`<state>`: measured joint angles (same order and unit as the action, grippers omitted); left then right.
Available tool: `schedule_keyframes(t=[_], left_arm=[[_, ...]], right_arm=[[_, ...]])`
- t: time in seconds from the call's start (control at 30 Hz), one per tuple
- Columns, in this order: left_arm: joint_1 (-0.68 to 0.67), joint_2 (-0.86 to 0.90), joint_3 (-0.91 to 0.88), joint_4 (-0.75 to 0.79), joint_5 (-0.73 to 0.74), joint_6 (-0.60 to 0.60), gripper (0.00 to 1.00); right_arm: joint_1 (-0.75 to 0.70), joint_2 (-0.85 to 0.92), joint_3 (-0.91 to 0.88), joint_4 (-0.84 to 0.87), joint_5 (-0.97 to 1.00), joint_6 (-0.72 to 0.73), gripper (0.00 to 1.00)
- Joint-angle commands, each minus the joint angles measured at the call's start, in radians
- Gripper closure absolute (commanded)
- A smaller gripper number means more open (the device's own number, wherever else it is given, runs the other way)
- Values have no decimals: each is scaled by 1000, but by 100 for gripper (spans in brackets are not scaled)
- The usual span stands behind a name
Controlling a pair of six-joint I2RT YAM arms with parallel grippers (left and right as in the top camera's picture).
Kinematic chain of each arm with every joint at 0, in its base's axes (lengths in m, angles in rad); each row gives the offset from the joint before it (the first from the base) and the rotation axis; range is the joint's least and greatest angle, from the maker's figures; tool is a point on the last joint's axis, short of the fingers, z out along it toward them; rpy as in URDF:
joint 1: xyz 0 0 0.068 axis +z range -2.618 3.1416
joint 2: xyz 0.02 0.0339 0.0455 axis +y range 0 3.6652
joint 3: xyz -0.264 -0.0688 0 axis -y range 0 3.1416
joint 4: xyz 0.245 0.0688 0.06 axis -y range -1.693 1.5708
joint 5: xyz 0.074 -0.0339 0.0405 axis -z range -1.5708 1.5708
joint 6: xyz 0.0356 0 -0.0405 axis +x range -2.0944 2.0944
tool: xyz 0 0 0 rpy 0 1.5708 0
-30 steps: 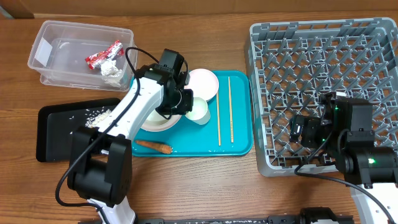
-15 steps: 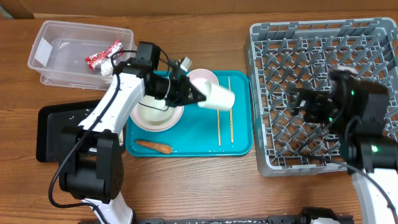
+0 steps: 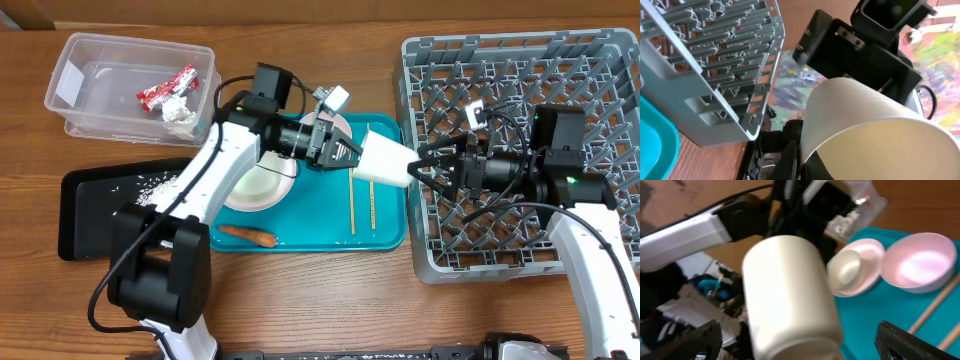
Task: Sort waste into correct bins and load items into the dishwasher
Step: 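Hand the white cup from the left gripper to the right gripper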
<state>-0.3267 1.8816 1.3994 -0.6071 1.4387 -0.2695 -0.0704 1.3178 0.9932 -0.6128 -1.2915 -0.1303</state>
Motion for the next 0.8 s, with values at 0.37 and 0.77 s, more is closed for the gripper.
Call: schedule_keyframes(t=[0.37, 0.77], left_arm=[[-71, 11, 20, 251, -39, -318, 96], [-88, 11, 20, 248, -52, -323, 96]], right_arm=[[53, -2, 22, 6, -71, -34, 5], [53, -2, 22, 8, -44, -34, 23]])
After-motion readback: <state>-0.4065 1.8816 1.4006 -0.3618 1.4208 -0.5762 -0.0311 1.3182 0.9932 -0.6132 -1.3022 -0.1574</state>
